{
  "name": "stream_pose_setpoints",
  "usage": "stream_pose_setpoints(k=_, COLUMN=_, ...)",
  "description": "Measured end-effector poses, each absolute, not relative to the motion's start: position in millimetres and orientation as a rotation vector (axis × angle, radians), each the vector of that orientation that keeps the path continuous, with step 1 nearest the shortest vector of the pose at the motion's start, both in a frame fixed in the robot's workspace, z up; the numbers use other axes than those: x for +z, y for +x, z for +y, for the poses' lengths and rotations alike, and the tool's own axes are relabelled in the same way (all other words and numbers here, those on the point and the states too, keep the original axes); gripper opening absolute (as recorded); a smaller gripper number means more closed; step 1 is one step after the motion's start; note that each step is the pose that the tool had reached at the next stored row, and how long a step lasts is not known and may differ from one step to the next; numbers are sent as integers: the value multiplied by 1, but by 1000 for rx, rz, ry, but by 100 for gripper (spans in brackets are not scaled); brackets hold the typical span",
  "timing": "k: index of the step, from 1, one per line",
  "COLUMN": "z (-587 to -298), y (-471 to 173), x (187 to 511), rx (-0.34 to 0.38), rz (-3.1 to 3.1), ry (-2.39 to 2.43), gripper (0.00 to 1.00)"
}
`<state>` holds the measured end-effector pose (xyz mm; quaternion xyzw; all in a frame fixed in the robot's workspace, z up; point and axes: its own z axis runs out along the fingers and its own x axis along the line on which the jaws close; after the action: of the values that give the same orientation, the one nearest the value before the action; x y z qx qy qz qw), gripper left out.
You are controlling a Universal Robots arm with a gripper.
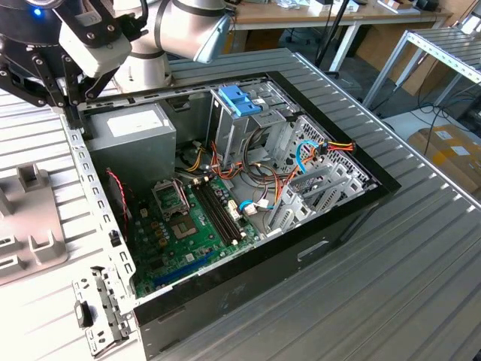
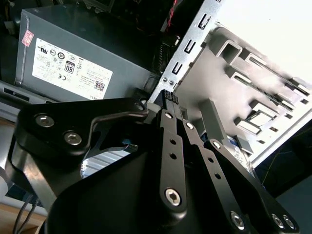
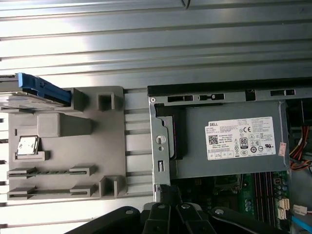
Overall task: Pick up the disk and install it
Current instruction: 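Reach for the disk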
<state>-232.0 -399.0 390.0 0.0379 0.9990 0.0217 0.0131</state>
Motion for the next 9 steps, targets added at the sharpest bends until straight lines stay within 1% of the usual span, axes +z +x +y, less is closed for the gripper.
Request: stream_pose_setpoints(k=9, z=-399, y=-237, x=390, rx=68, rz=3112, ry=118, gripper=11)
